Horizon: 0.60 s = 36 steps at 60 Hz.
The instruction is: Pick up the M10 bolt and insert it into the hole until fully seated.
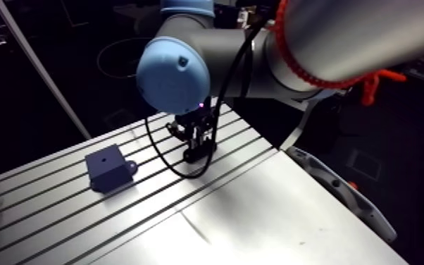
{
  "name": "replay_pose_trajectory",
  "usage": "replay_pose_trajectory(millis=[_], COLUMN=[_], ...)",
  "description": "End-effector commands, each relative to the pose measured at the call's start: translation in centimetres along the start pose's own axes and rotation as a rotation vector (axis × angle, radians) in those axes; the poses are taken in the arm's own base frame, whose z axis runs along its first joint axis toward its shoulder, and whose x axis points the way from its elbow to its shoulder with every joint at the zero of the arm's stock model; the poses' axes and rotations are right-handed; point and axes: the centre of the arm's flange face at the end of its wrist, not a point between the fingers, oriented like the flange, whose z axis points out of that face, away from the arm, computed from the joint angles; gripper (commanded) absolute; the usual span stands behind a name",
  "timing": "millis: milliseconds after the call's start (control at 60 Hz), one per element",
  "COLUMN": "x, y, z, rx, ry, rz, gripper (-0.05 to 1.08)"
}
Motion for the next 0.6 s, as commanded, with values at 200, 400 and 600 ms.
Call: replay_pose_trajectory(millis=[200, 400, 600], x=[0.02, -0.01, 0.03], y=[0.02, -0.09, -0.07], z=[-0.11, -0.29, -0.57], rx=[-0.002, -0.005, -0.001], ry=[0.002, 0.004, 0.012], rz=[0.0, -0.002, -0.002], gripper=[0.74, 0.78, 0.82])
